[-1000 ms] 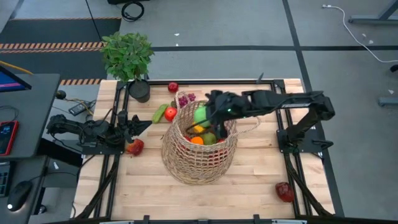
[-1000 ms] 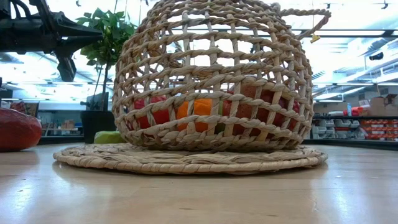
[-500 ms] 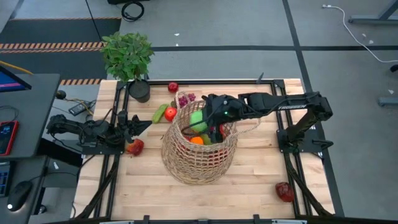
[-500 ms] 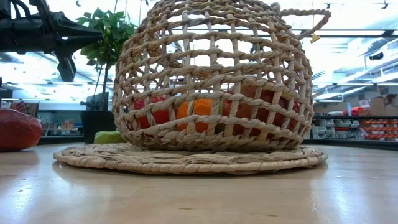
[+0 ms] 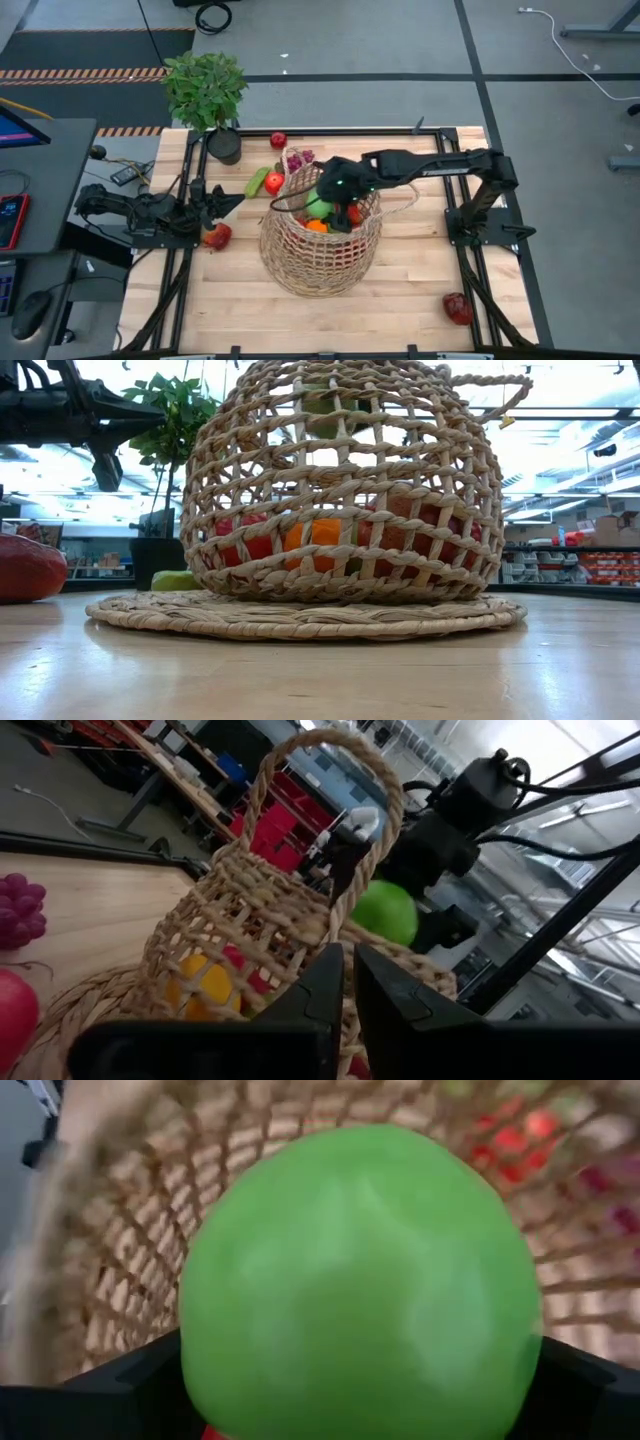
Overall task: Build produce basket
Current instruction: Put the green apple into the brown basket, then put the red apple into the brown basket
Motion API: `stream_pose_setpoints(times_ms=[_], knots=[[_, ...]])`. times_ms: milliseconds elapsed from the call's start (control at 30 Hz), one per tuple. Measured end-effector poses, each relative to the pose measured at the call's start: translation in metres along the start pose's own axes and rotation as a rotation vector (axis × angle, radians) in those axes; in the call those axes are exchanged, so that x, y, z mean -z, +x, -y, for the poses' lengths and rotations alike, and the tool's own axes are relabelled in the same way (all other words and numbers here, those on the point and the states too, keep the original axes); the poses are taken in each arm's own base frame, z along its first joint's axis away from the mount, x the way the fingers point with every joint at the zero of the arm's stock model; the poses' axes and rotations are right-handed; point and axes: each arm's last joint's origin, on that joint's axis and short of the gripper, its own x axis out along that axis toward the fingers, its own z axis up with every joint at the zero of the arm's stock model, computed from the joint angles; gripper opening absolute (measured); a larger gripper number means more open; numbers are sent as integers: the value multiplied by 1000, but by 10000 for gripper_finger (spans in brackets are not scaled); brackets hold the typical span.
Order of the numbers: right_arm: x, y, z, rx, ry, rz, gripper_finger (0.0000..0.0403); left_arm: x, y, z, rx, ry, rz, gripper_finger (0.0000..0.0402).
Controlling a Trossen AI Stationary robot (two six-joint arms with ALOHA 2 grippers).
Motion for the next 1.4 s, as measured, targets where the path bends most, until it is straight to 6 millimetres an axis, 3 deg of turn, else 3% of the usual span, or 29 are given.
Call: stream_pose_setpoints(times_ms=[267,467,667,1100,1400], knots=[[11,54,20,-61,146,-208,382,0,0,0,-2,1,-2,35],[19,65,31,-149,224,-310,393,0,0,0,-2,1,-2,34],[19,59,30,-177,236,-335,396,0,0,0,-2,1,-2,36],[-9,12,41,-130,207,-310,399,0,0,0,-2,1,-2,34],[-8,6,48,-127,288,-334,399,0,0,0,-2,1,-2,32]])
